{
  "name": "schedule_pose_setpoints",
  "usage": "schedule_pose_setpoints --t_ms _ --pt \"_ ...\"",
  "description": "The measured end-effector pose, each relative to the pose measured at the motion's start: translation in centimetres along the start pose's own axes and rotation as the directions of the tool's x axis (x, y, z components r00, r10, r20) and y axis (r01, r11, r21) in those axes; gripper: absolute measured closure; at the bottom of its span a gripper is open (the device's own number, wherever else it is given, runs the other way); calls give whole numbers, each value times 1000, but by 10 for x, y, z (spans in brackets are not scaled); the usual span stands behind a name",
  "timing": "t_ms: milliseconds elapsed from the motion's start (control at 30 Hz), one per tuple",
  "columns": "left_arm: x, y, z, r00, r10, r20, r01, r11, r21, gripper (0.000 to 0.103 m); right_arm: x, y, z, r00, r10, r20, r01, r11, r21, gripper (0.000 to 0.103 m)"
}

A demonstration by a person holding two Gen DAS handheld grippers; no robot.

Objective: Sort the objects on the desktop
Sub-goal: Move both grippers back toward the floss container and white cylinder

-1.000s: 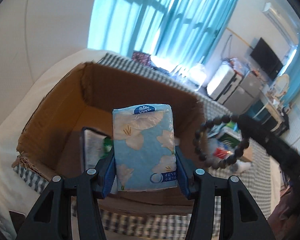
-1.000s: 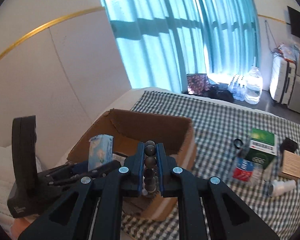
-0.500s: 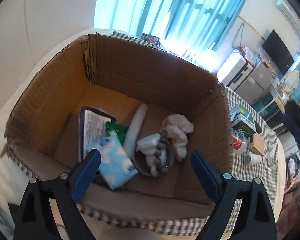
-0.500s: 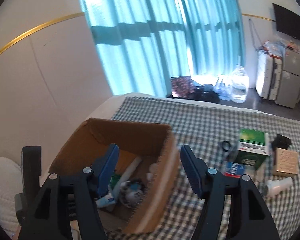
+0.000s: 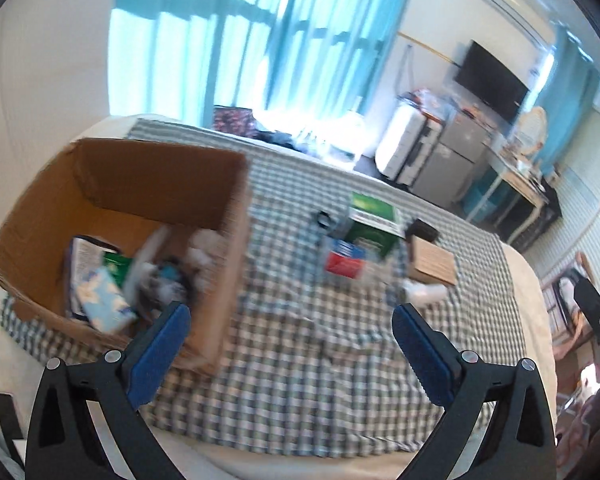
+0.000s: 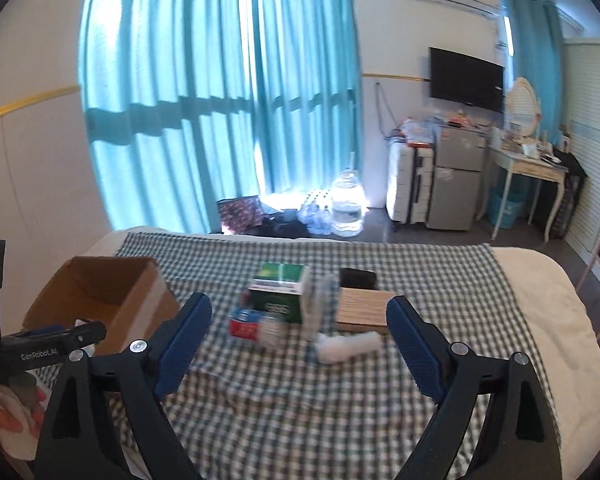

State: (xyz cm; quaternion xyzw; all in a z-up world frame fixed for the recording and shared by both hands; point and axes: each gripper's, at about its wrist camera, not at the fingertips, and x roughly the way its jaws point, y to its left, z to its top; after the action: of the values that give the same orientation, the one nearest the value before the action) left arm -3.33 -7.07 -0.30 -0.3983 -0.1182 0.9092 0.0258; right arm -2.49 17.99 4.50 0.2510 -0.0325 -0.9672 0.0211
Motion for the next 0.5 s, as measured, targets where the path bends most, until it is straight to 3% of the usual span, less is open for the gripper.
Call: schedule_pose_setpoints --t_ms 267,500 --pt "36 -70 -25 999 0 -53 8 990 142 0 -17 -55 -27 1000 28 0 -28 997 73 8" --pt "89 -80 -35 993 82 -82 -64 978 200 0 31 -77 -57 994 62 -86 -50 989 136 6"
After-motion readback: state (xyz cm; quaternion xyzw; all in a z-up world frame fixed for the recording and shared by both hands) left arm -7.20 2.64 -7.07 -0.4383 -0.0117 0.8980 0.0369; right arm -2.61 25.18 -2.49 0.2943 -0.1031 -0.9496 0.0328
